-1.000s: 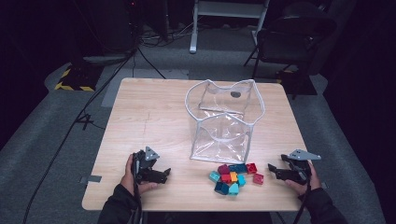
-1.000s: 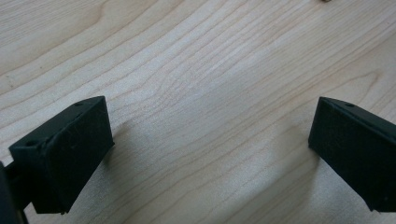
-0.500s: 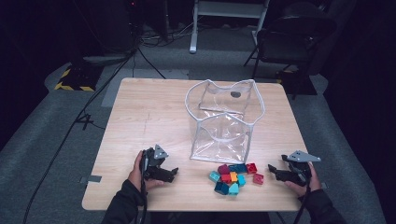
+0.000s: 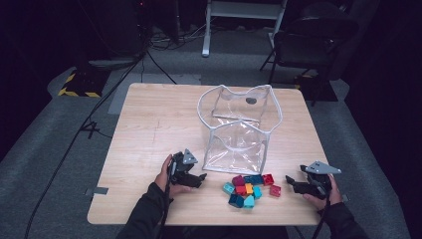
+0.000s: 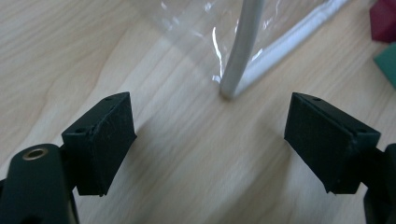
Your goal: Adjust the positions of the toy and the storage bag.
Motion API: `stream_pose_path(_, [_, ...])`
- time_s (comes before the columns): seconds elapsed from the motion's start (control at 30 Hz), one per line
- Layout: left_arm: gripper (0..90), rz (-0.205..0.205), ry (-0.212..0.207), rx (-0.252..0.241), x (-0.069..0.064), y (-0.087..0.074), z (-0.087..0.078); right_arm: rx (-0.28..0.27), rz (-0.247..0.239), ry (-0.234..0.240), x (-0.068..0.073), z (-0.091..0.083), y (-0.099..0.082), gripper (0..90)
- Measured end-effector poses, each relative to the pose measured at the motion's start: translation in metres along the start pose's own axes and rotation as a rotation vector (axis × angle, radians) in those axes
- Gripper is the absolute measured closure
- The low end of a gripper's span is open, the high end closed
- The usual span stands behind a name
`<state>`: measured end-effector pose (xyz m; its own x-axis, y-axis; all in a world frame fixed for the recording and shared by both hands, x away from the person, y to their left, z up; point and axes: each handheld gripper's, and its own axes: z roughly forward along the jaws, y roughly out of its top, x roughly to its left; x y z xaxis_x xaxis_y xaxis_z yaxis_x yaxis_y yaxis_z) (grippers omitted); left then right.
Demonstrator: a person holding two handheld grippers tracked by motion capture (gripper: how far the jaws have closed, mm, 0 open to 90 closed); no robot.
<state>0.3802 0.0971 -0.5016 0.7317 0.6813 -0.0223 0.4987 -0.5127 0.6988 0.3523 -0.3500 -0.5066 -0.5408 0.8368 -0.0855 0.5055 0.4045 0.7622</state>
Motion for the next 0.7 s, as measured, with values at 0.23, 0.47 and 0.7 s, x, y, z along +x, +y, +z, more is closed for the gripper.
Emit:
stream_pose_path(0.23, [37.0,0.008,0.005,-0.014,-0.005,0.014,0.017,0.000,0.000,0.001,0.000,0.000,0.000,23.8])
stream_pose_path(0.47, [40.7,-0.028,-0.013,-0.025,-0.005,0.028,0.029,0.000,0.000,0.001,0.000,0.000,0.000,23.8])
stream_pose_path(0.7, [43.0,-0.047,0.015,-0.030,-0.009,0.042,0.043,0.000,0.000,0.001,0.000,0.000,0.000,23.8])
